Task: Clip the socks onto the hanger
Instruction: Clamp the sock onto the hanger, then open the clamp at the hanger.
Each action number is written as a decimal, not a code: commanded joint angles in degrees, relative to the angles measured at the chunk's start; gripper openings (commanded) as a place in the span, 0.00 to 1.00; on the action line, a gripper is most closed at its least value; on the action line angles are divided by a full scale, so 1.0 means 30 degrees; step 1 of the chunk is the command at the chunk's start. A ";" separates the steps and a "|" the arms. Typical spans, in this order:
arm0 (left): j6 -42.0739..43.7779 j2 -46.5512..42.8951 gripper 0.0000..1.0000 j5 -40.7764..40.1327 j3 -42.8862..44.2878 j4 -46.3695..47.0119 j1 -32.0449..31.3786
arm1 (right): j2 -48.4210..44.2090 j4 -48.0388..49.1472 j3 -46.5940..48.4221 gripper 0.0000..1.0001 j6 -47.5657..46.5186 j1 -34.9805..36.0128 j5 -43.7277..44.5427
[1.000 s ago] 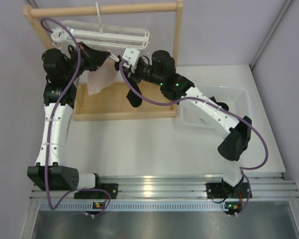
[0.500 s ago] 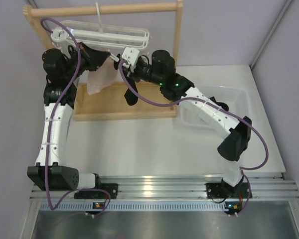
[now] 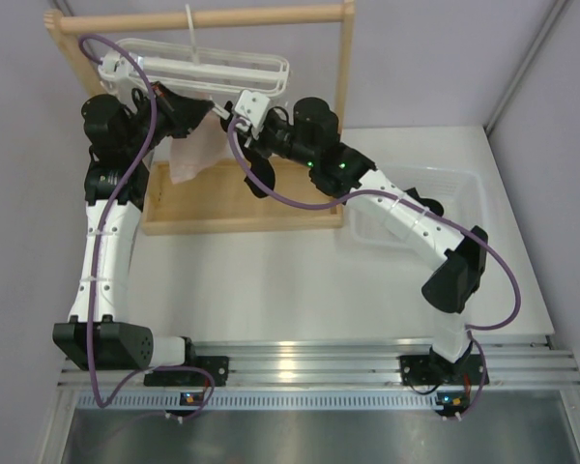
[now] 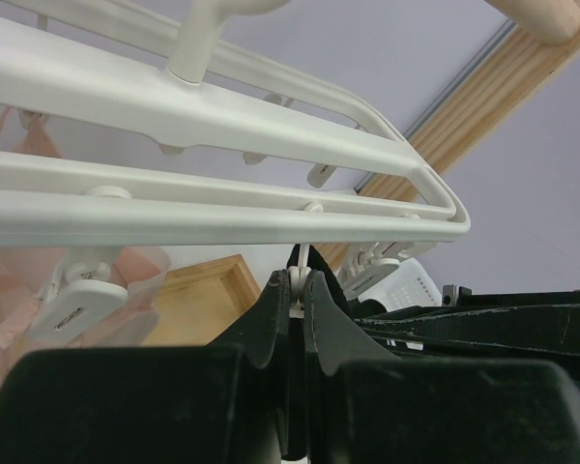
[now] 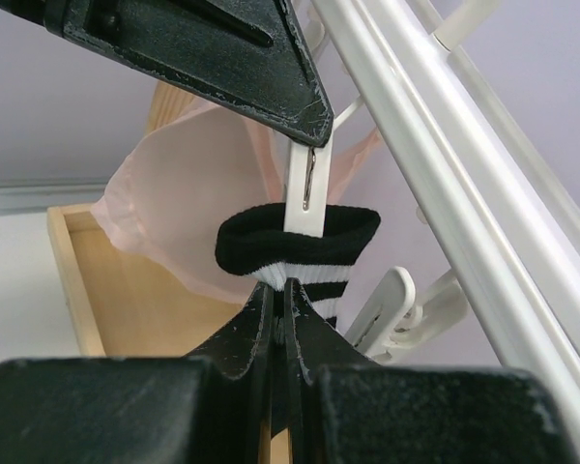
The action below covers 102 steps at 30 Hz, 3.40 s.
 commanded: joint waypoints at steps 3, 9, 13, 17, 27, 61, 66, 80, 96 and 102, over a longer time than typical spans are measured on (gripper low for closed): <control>-0.0017 -0.0365 0.00 0.0862 -0.0005 -0.1645 -0.0031 | -0.0736 0.2147 0.0558 0.00 -0.0522 0.0704 -0.0047; -0.0017 -0.0306 0.17 0.0658 0.0170 -0.1790 -0.0060 | -0.0706 0.2353 0.0588 0.00 -0.0640 0.0851 0.0186; 0.0042 -0.0277 0.36 0.0511 0.0492 -0.1995 -0.0031 | -0.0794 0.2382 0.0471 0.00 -0.0845 0.0880 0.0304; 0.0129 -0.0539 0.46 0.0423 0.0727 -0.2171 -0.0031 | -0.0736 0.2412 0.0325 0.00 -0.1078 0.0851 0.0363; 0.0745 -0.1711 0.62 -0.0514 0.0786 -0.2904 -0.0002 | -0.0823 0.2587 -0.0437 0.00 -0.1548 0.0706 0.0626; 0.1067 -0.2328 0.62 0.1006 -0.0004 -0.1149 0.0203 | -0.3546 0.1709 -0.4623 0.44 -0.0847 0.0149 0.0480; 0.1477 -0.2474 0.58 0.3466 -0.0648 0.0140 0.0174 | -0.5040 0.1386 -0.6177 0.50 0.0936 -0.0846 -0.0599; 0.5690 -0.1655 0.56 -0.0361 -0.0972 0.1813 -0.4217 | -0.5951 0.3730 -0.7880 0.49 0.5659 -0.4451 -0.4911; 0.6546 0.0718 0.55 -0.9857 0.1195 0.0026 -0.7473 | -0.5423 0.4580 -0.7322 0.47 0.6743 -0.4422 -0.4266; 0.6370 0.0924 0.52 -1.0125 0.1342 0.0055 -0.7502 | -0.5364 0.4697 -0.7322 0.47 0.6743 -0.4422 -0.4705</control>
